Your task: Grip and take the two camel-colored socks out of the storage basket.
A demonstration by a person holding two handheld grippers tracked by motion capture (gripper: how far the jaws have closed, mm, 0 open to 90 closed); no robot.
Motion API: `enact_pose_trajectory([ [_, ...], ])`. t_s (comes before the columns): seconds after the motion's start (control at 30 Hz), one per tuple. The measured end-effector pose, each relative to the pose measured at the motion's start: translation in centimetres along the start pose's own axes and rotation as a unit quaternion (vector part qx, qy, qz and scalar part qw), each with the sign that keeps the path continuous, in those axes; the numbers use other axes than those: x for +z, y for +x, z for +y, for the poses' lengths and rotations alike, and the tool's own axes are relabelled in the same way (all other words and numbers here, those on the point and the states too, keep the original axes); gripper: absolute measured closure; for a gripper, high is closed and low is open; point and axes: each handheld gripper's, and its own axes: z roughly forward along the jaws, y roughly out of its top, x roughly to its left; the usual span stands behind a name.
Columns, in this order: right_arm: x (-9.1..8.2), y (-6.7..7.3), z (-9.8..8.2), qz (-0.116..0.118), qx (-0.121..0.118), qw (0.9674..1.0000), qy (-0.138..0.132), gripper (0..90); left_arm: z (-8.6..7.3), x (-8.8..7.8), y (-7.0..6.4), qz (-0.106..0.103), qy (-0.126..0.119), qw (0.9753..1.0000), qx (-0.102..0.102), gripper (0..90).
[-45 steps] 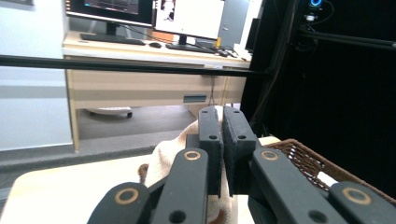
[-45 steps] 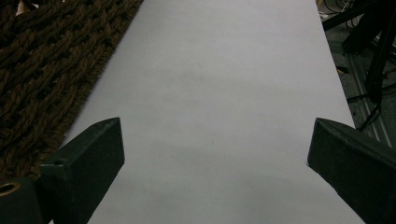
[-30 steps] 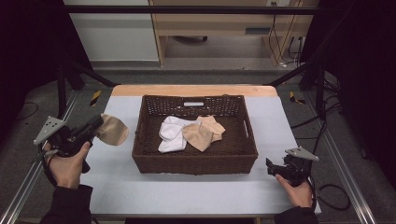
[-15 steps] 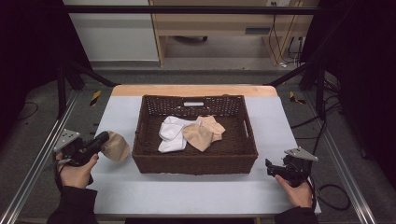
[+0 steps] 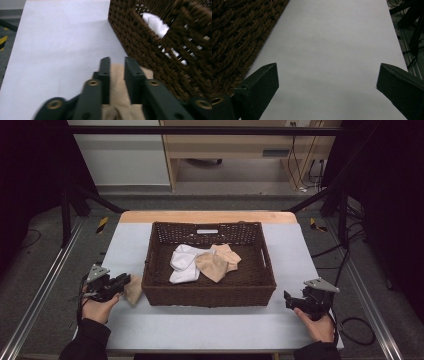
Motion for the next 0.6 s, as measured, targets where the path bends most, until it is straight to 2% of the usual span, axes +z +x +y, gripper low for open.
enact_pose_trajectory([
  [0.2, 0.0, 0.0, 0.0, 0.001, 0.001, 1.0000, 0.000, 4.4, 0.3, -0.3, 0.0, 0.011, -0.015, 0.9998, -0.011, 59.8],
  [0.4, 0.0, -0.1, 0.0, -0.001, 0.002, 1.0000, -0.003, 4.4, 1.4, -1.6, -0.2, 0.016, -0.049, 0.9986, -0.014, 56.4],
  [0.6, -0.1, -0.1, 0.0, -0.001, 0.005, 1.0000, -0.004, 4.2, 2.8, -2.9, -1.0, 0.010, -0.086, 0.9960, -0.018, 54.0],
])
